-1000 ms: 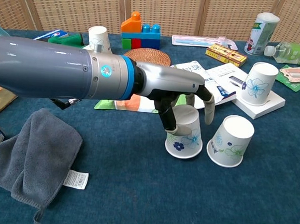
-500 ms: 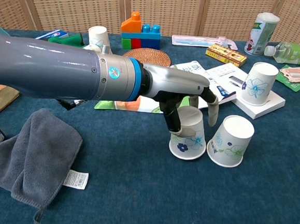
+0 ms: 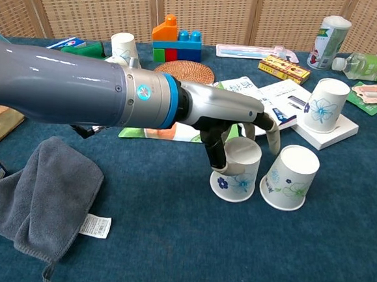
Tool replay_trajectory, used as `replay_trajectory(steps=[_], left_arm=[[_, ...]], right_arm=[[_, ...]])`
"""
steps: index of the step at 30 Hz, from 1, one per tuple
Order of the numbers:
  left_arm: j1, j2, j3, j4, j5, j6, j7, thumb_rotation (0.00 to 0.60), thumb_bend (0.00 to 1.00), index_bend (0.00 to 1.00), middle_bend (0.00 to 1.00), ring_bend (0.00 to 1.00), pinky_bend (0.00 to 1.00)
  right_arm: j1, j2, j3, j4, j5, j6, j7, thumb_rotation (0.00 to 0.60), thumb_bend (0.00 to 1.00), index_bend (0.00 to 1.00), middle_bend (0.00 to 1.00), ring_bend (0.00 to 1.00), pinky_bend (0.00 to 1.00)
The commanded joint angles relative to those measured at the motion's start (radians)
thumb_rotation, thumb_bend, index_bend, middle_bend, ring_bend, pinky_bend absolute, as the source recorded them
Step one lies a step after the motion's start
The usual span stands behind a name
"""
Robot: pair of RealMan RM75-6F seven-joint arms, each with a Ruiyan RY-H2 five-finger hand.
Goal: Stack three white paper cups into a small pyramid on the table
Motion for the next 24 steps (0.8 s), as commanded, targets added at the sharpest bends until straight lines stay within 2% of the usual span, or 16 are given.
replay_trajectory(steps=[1,8,14,24], left_arm=[[0.001,0.005,0.001,-0.005,0.001,0.002,-0.005,0.600,0.47,0.18,0.05,0.16,0.43],[0.016,0.019,0.001,-0.019,0.031,0.015,-0.031,0.600,0.47,0.13,0.00,0.11,0.39],[0.057,0.073,0.004,-0.066,0.085,0.043,-0.072,0.600,0.47,0.08,0.00,0.01,0.33],[0.205,0.280,0.044,-0.227,0.252,0.153,-0.174,0.600,0.47,0.04,0.00,0.00,0.28]], right_arm=[[0.000,0.001,0.000,0.000,-0.002,0.001,0.002,0.600,0.38,0.17,0.19,0.03,0.22],[-0.002,0.003,0.000,-0.003,-0.005,0.004,0.003,0.600,0.38,0.17,0.19,0.03,0.22],[-0.001,0.014,0.004,-0.011,-0.003,0.005,0.010,0.600,0.38,0.17,0.19,0.03,0.22],[0.049,0.031,0.024,-0.033,0.004,-0.056,-0.008,0.600,0.38,0.14,0.18,0.02,0.22]])
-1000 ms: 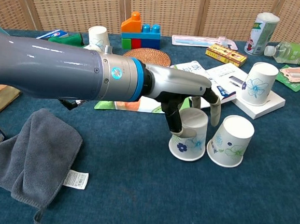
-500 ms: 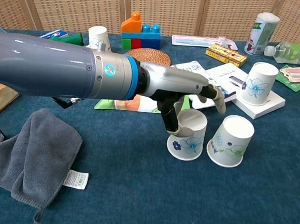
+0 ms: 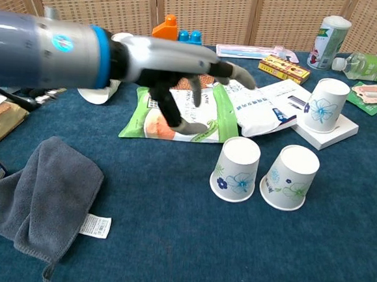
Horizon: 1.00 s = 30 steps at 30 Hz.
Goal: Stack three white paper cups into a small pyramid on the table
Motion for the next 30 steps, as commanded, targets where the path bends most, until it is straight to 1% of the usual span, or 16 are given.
replay_trajectory(steps=[1,7,13,18,21,27,30], left_arm=[[0.069,0.085,0.027,-0.067,0.077,0.060,-0.043,0.600,0.47,0.04,0.00,0.00,0.28],[0.183,0.208,0.077,-0.149,0.199,0.171,-0.086,0.600,0.47,0.04,0.00,0.00,0.27],[0.315,0.318,0.141,-0.193,0.314,0.300,-0.139,0.600,0.47,0.04,0.00,0.00,0.27],[0.430,0.395,0.190,-0.196,0.393,0.410,-0.202,0.600,0.47,0.03,0.00,0.00,0.27],[0.492,0.429,0.211,-0.187,0.430,0.472,-0.237,0.600,0.47,0.03,0.00,0.00,0.27],[0.599,0.480,0.234,-0.169,0.483,0.579,-0.287,0.600,0.47,0.03,0.00,0.00,0.26],[0.635,0.495,0.236,-0.160,0.498,0.608,-0.307,0.600,0.47,0.03,0.00,0.00,0.26]], right_arm=[[0.025,0.001,0.010,-0.010,0.004,-0.030,-0.014,0.600,0.38,0.13,0.17,0.02,0.22],[0.091,-0.010,0.035,-0.021,0.023,-0.113,-0.043,0.600,0.38,0.05,0.11,0.00,0.22],[0.158,-0.035,0.056,-0.019,0.057,-0.199,-0.087,0.600,0.38,0.01,0.08,0.00,0.22],[0.214,-0.062,0.076,-0.012,0.092,-0.262,-0.158,0.600,0.39,0.00,0.04,0.00,0.22],[0.243,-0.082,0.089,-0.010,0.112,-0.284,-0.204,0.600,0.40,0.00,0.02,0.00,0.22],[0.298,-0.124,0.114,0.001,0.160,-0.323,-0.282,0.600,0.40,0.00,0.00,0.00,0.24],[0.329,-0.144,0.124,0.004,0.190,-0.353,-0.316,0.600,0.40,0.00,0.00,0.00,0.24]])
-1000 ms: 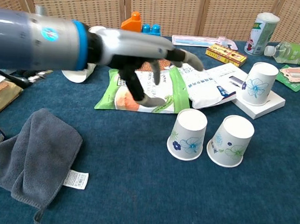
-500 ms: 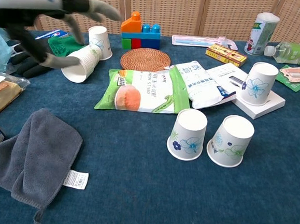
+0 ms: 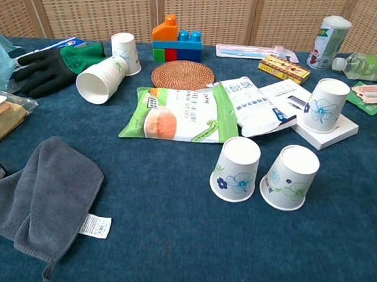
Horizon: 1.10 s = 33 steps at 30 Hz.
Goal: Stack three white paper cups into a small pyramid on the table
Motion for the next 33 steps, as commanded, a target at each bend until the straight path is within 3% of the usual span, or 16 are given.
replay_trajectory(steps=[1,20,33], left_arm=[[0.038,0.022,0.006,0.014,0.021,0.028,-0.029,0.600,0.47,0.03,0.00,0.00,0.26],[0.104,0.051,-0.049,0.059,0.036,0.018,-0.132,0.600,0.47,0.02,0.00,0.00,0.27],[0.133,0.050,-0.075,0.084,0.035,0.001,-0.163,0.600,0.47,0.02,0.00,0.00,0.27]], right_arm=[[0.037,-0.026,0.014,0.007,0.035,-0.038,-0.037,0.600,0.40,0.00,0.00,0.00,0.24],[0.252,-0.133,0.061,0.095,0.274,-0.243,-0.181,0.600,0.37,0.00,0.00,0.00,0.24],[0.373,-0.134,0.031,0.122,0.436,-0.327,-0.293,0.600,0.37,0.00,0.00,0.00,0.15]])
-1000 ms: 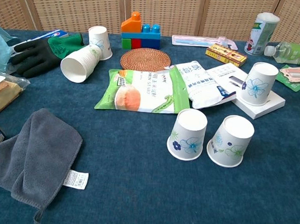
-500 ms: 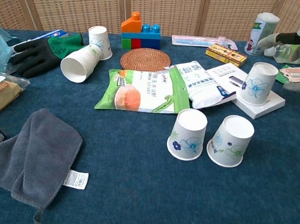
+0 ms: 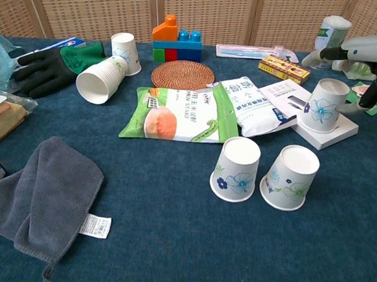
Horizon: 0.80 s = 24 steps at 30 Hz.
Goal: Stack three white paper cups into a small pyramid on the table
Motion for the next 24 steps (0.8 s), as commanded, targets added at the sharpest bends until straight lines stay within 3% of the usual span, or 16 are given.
replay_trajectory(steps=[1,8,15,24], left_arm=[[0.004,0.000,-0.005,0.003,0.001,-0.002,-0.004,0.600,0.47,0.02,0.00,0.00,0.27],[0.007,0.001,-0.018,0.007,0.002,-0.018,-0.006,0.600,0.47,0.01,0.00,0.00,0.27],[0.015,0.000,-0.027,0.006,0.000,-0.030,-0.003,0.600,0.47,0.01,0.00,0.00,0.27],[0.043,0.007,-0.031,0.006,-0.002,-0.015,-0.008,0.600,0.47,0.01,0.00,0.00,0.27]], right_arm=[[0.026,0.001,-0.011,0.009,0.034,-0.012,-0.020,0.600,0.37,0.00,0.00,0.00,0.15],[0.066,-0.013,-0.028,0.050,0.081,-0.036,-0.023,0.600,0.37,0.00,0.00,0.00,0.15],[0.100,-0.028,-0.042,0.096,0.112,-0.069,-0.003,0.600,0.38,0.00,0.00,0.00,0.24],[0.138,-0.056,-0.057,0.155,0.122,-0.099,0.019,0.600,0.38,0.10,0.04,0.00,0.36]])
